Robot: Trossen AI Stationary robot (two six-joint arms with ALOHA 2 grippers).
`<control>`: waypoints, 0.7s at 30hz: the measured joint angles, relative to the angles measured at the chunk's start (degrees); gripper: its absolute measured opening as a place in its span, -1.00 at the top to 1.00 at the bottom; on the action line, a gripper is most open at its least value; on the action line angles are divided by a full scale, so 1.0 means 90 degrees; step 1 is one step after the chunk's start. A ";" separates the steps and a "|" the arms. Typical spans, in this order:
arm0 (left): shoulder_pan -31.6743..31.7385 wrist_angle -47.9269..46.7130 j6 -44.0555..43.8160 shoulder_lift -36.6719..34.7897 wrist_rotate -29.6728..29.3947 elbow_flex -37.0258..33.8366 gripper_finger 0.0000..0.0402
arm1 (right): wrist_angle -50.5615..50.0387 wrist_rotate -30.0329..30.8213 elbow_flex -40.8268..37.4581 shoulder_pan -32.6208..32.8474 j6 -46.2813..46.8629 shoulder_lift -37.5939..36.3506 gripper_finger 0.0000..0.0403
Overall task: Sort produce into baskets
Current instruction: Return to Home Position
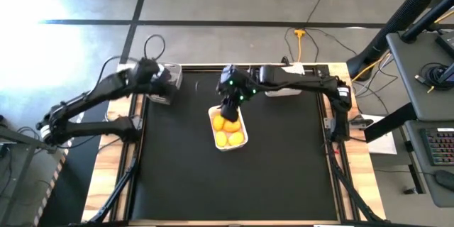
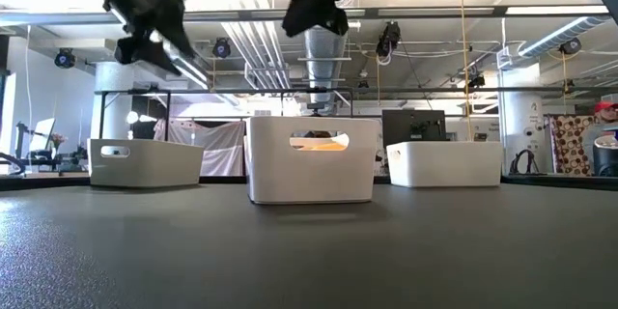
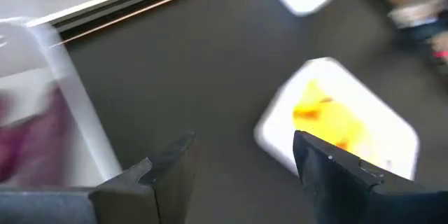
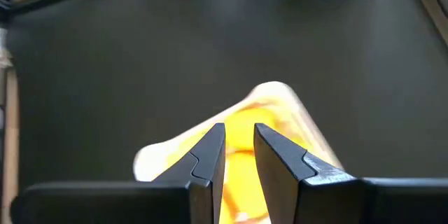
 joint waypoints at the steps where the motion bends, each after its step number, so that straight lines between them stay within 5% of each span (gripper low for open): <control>1: -0.0286 0.0309 -0.0172 -0.0204 0.0002 -0.0172 -0.08 | 0.0002 -0.0001 0.0000 0.0117 0.0180 0.0000 0.66; 11: -0.2744 0.2950 -0.0561 -0.1392 0.0000 -0.1671 -0.08 | 0.0005 0.0000 -0.0002 0.1236 0.1302 0.0025 0.66; 21: -0.3145 0.3192 -0.0561 -0.1106 -0.0036 -0.1968 -0.08 | 0.0140 0.0030 -0.0007 0.1932 0.1510 0.0085 0.66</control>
